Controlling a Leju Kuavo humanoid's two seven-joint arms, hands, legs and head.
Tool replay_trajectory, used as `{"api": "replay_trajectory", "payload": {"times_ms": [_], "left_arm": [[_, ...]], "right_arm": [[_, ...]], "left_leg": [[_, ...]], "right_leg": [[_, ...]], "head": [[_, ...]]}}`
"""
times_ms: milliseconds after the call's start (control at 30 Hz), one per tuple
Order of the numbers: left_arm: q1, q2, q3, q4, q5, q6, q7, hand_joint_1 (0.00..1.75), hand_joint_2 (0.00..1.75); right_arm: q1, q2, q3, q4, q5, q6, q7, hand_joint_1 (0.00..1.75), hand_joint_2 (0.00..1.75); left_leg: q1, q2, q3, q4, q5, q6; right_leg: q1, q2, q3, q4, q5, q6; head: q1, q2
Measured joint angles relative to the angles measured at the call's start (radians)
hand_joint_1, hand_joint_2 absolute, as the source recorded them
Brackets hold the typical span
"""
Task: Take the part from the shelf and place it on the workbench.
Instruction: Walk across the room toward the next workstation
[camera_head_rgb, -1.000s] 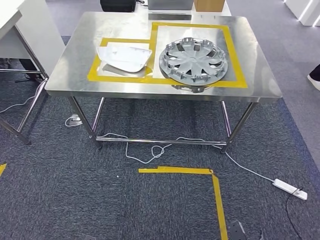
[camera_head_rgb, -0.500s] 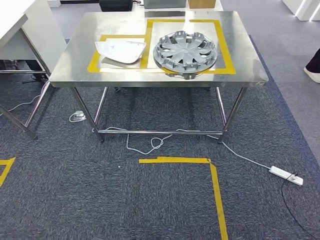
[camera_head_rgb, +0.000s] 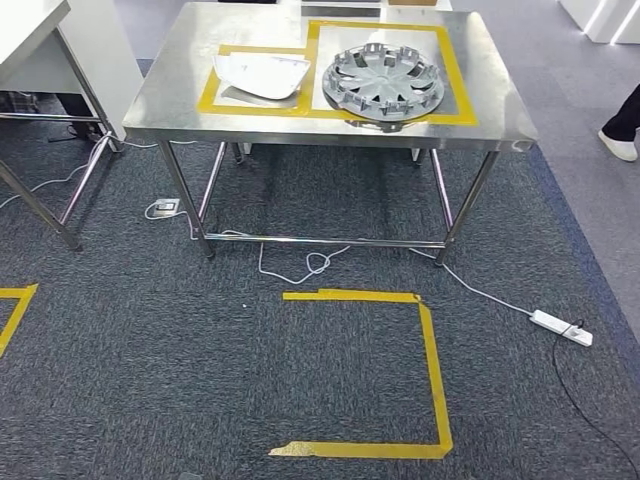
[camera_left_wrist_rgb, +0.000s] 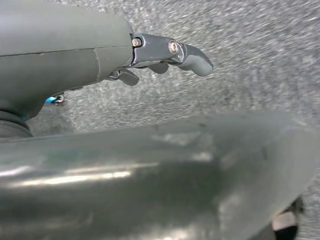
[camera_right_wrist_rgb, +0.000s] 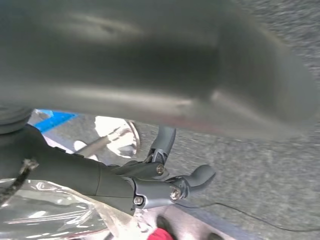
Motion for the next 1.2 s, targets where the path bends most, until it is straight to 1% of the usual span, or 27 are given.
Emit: {"api": "replay_trajectory", "payload": {"times_ms": [33,67,100,133,167,200,233,267,300,333,367,433,467,500,533,600,667,733,800,867,900,933,1033,1100,1133,1167,1200], "left_arm": [[0.000,-0.001,0.001,0.000,0.000,0.000,0.000,0.00,0.00],[0.000,-0.002,0.003,0.000,-0.001,0.001,0.000,0.00,0.00],[0.000,-0.004,0.005,0.000,-0.003,0.001,0.000,0.00,0.00],[-0.001,-0.005,0.007,-0.001,-0.004,0.001,0.000,0.00,0.00],[-0.001,-0.006,0.008,-0.002,-0.006,0.001,0.000,0.00,0.00],[-0.002,-0.007,0.009,-0.002,-0.008,0.001,-0.001,0.00,0.00],[-0.003,-0.008,0.010,-0.002,-0.008,0.002,-0.001,0.00,0.00],[-0.003,-0.008,0.011,-0.002,-0.009,0.002,-0.001,0.00,0.00],[-0.002,-0.008,0.013,-0.002,-0.010,0.002,-0.001,0.00,0.00],[0.001,-0.008,0.014,-0.002,-0.010,0.003,-0.001,0.00,0.00],[0.003,-0.008,0.016,-0.002,-0.012,0.004,-0.001,0.00,0.00],[0.006,-0.008,0.018,-0.002,-0.015,0.008,-0.001,0.00,0.00],[0.006,-0.008,0.019,-0.002,-0.016,0.010,-0.001,0.00,0.00],[0.006,-0.008,0.020,-0.002,-0.017,0.012,-0.001,0.00,0.00],[0.006,-0.008,0.022,-0.002,-0.017,0.014,-0.001,0.00,0.00],[0.006,-0.008,0.024,-0.002,-0.017,0.016,-0.001,0.00,0.00],[0.006,-0.008,0.024,-0.003,-0.018,0.016,-0.001,0.00,0.00],[0.006,-0.008,0.024,-0.003,-0.018,0.017,-0.001,0.00,0.00],[0.006,-0.008,0.024,-0.003,-0.018,0.017,-0.001,0.00,0.00],[0.004,-0.008,0.025,-0.003,-0.018,0.016,-0.001,0.00,0.00],[0.005,-0.009,0.026,-0.003,-0.018,0.016,-0.001,0.00,0.00],[0.006,-0.010,0.026,-0.003,-0.018,0.016,-0.001,0.00,0.00],[0.007,-0.012,0.031,-0.003,-0.018,0.014,-0.001,0.00,0.00],[0.006,-0.013,0.034,-0.003,-0.019,0.013,-0.003,0.00,0.00],[0.006,-0.014,0.035,-0.003,-0.019,0.013,-0.004,0.00,0.00],[0.006,-0.014,0.036,-0.003,-0.020,0.013,-0.005,0.00,0.00],[0.006,-0.014,0.038,-0.003,-0.021,0.012,-0.006,0.00,0.00]], "right_arm": [[-0.002,0.000,-0.003,0.002,0.001,0.000,0.000,0.00,0.00],[-0.003,0.000,-0.006,0.004,0.003,-0.001,-0.001,0.00,0.00],[-0.005,0.000,-0.008,0.006,0.006,-0.001,-0.002,0.00,0.00],[-0.008,0.000,-0.009,0.006,0.008,-0.002,-0.003,0.00,0.00],[-0.012,0.000,-0.010,0.007,0.010,-0.002,-0.003,0.00,0.00],[-0.016,0.000,-0.010,0.007,0.011,-0.003,-0.004,0.00,0.00],[-0.018,0.000,-0.011,0.008,0.012,-0.004,-0.004,0.00,0.00],[-0.018,0.000,-0.012,0.010,0.013,-0.004,-0.004,0.00,0.00],[-0.017,0.001,-0.014,0.013,0.014,-0.005,-0.004,0.00,0.00],[-0.016,0.002,-0.016,0.015,0.014,-0.005,-0.003,0.00,0.00],[-0.014,0.002,-0.018,0.017,0.015,-0.005,-0.003,0.00,0.00],[-0.013,0.002,-0.022,0.018,0.019,-0.006,-0.002,0.00,0.00],[-0.012,0.002,-0.024,0.018,0.020,-0.006,-0.002,0.00,0.00],[-0.012,0.002,-0.026,0.018,0.022,-0.006,-0.003,0.00,0.00],[-0.012,0.002,-0.027,0.019,0.024,-0.006,-0.003,0.00,0.00],[-0.012,0.002,-0.028,0.020,0.026,-0.006,-0.003,0.00,0.00],[-0.012,0.003,-0.029,0.020,0.027,-0.006,-0.003,0.00,0.00],[-0.012,0.002,-0.029,0.020,0.027,-0.006,-0.003,0.00,0.00],[-0.012,0.002,-0.030,0.020,0.028,-0.006,-0.003,0.00,0.00],[-0.012,0.002,-0.032,0.020,0.030,-0.006,-0.003,0.00,0.00],[-0.012,0.002,-0.034,0.020,0.031,-0.006,-0.004,0.00,0.00],[-0.012,0.003,-0.035,0.021,0.033,-0.006,-0.004,0.00,0.00],[-0.011,0.003,-0.037,0.021,0.036,-0.006,-0.006,0.00,0.00],[-0.010,0.003,-0.039,0.021,0.038,-0.005,-0.007,0.00,0.00],[-0.010,0.003,-0.041,0.021,0.040,-0.005,-0.007,0.00,0.00],[-0.010,0.003,-0.042,0.021,0.041,-0.005,-0.008,0.00,0.00],[-0.010,0.004,-0.043,0.021,0.042,-0.005,-0.010,0.00,0.00]], "left_leg": [[-0.001,0.001,-0.019,0.001,0.014,-0.002],[-0.002,0.001,-0.038,0.003,0.029,-0.004],[-0.003,0.001,-0.051,0.004,0.041,-0.007],[-0.004,0.000,-0.060,0.006,0.053,-0.011],[-0.005,0.001,-0.064,0.005,0.065,-0.016],[-0.005,0.001,-0.066,0.004,0.078,-0.021],[-0.004,0.002,-0.068,0.001,0.090,-0.027],[-0.003,0.001,-0.072,-0.001,0.101,-0.033],[-0.001,-0.001,-0.078,0.003,0.093,-0.040],[0.000,-0.005,-0.086,0.021,0.063,-0.046],[0.002,-0.008,-0.097,0.059,0.013,-0.052],[0.006,-0.010,-0.117,0.183,-0.098,-0.061],[0.008,-0.010,-0.122,0.248,-0.118,-0.065],[0.010,-0.010,-0.119,0.294,-0.109,-0.067],[0.012,-0.010,-0.106,0.312,-0.079,-0.068],[0.015,-0.010,-0.047,0.260,-0.020,-0.067],[0.015,-0.010,-0.003,0.204,-0.005,-0.065],[0.015,-0.010,0.004,0.194,-0.006,-0.065],[0.015,-0.010,0.029,0.159,-0.015,-0.064],[0.013,-0.010,0.080,0.063,-0.058,-0.050],[0.012,-0.010,0.096,0.025,-0.078,-0.044],[0.010,-0.010,0.107,-0.006,-0.093,-0.037],[0.007,-0.009,0.102,-0.007,-0.084,-0.025],[0.004,-0.008,0.101,-0.006,-0.079,-0.020],[0.001,-0.008,0.100,-0.006,-0.076,-0.018],[0.000,-0.008,0.098,-0.005,-0.075,-0.016],[-0.002,-0.008,0.096,-0.004,-0.073,-0.015]], "right_leg": [[0.000,0.000,0.027,-0.007,0.034,-0.001],[0.000,0.000,0.070,-0.043,0.071,-0.004],[0.000,0.001,0.130,-0.113,0.090,-0.008],[0.002,0.001,0.196,-0.202,0.088,-0.013],[0.004,0.001,0.247,-0.279,0.072,-0.017],[0.006,0.002,0.280,-0.334,0.055,-0.023],[0.009,0.001,0.289,-0.360,0.050,-0.028],[0.009,0.000,0.280,-0.362,0.057,-0.035],[0.009,-0.002,0.268,-0.360,0.069,-0.042],[0.007,-0.005,0.254,-0.360,0.081,-0.051],[0.005,-0.007,0.237,-0.360,0.094,-0.058],[0.006,-0.008,0.203,-0.359,0.118,-0.065],[0.006,-0.009,0.185,-0.356,0.130,-0.065],[0.006,-0.011,0.168,-0.352,0.142,-0.064],[0.006,-0.012,0.152,-0.346,0.152,-0.061],[0.006,-0.012,0.126,-0.331,0.166,-0.056],[0.005,-0.012,0.114,-0.322,0.172,-0.053],[0.005,-0.012,0.113,-0.321,0.172,-0.052],[0.005,-0.012,0.109,-0.318,0.173,-0.050],[0.008,-0.011,0.086,-0.302,0.180,-0.037],[0.009,-0.010,0.073,-0.295,0.175,-0.035],[0.010,-0.009,0.061,-0.289,0.168,-0.035],[0.009,-0.006,0.055,-0.291,0.149,-0.056],[0.008,-0.003,0.055,-0.295,0.184,-0.069],[0.007,-0.002,0.058,-0.299,0.203,-0.069],[0.005,-0.001,0.059,-0.302,0.224,-0.062],[0.003,0.000,0.061,-0.305,0.234,-0.048]], "head": [[0.000,0.000],[0.000,0.000],[0.000,0.000],[0.000,0.000],[-0.001,0.000],[-0.002,0.000],[-0.002,0.000],[-0.002,0.000],[0.000,0.000],[-0.002,0.000],[-0.006,0.000],[-0.013,0.000],[-0.015,0.000],[-0.015,0.000],[-0.015,0.000],[-0.015,0.000],[-0.015,0.000],[-0.015,0.000],[-0.016,0.000],[-0.016,0.000],[-0.014,0.000],[-0.012,0.000],[-0.009,0.000],[-0.008,0.000],[-0.008,0.000],[-0.008,0.000],[-0.009,0.000]]}}
